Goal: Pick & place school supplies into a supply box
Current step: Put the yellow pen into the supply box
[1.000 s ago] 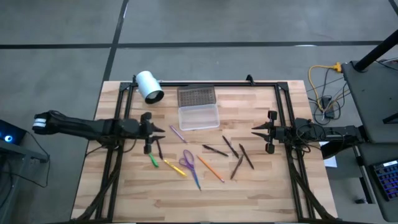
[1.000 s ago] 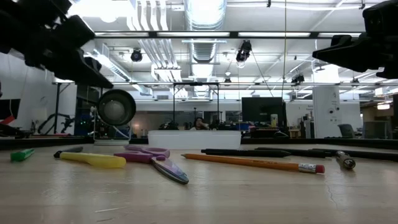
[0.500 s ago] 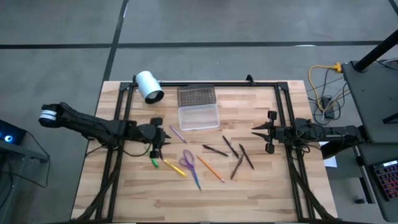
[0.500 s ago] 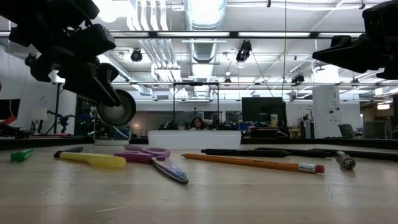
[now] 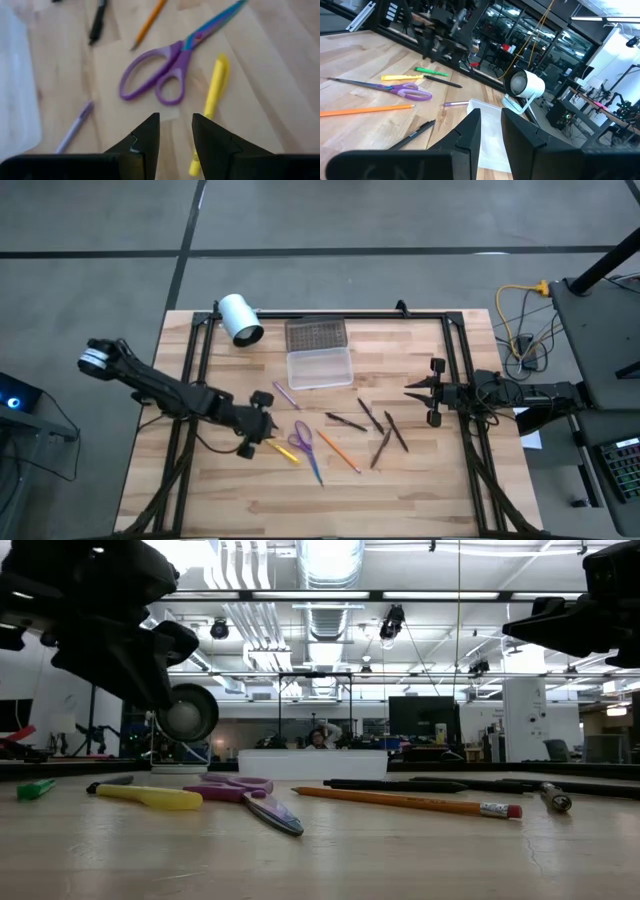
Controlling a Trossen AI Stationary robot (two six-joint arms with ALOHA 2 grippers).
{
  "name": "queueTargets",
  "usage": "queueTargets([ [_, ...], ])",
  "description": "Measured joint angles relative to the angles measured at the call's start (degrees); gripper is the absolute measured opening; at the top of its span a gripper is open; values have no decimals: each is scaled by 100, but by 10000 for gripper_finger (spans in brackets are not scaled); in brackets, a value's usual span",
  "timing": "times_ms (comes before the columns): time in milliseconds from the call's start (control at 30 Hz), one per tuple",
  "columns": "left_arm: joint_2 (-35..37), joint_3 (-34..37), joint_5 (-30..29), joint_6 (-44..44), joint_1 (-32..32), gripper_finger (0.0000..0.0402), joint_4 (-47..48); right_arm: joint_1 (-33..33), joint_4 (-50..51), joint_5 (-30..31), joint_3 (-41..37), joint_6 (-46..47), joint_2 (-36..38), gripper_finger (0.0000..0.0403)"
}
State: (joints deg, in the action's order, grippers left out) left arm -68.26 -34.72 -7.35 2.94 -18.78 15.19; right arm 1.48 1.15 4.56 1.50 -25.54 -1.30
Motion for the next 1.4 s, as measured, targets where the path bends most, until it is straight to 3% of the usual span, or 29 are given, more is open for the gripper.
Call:
queueTargets([
  [167, -402, -210, 6, 4, -84, 100, 48, 0, 0, -2, 0, 0, 0, 68],
  [467, -1138, -454, 618, -5, -81, 100, 171, 0, 0, -2, 0, 0, -4, 68],
  [1067, -2582, -1897, 617, -329, -191, 100, 1982, 1, 2, -2, 0, 1, -2, 68],
  [1400, -2803, -1929, 578, -300, -191, 100, 2022, 1, 2, -2, 0, 0, -2, 68],
])
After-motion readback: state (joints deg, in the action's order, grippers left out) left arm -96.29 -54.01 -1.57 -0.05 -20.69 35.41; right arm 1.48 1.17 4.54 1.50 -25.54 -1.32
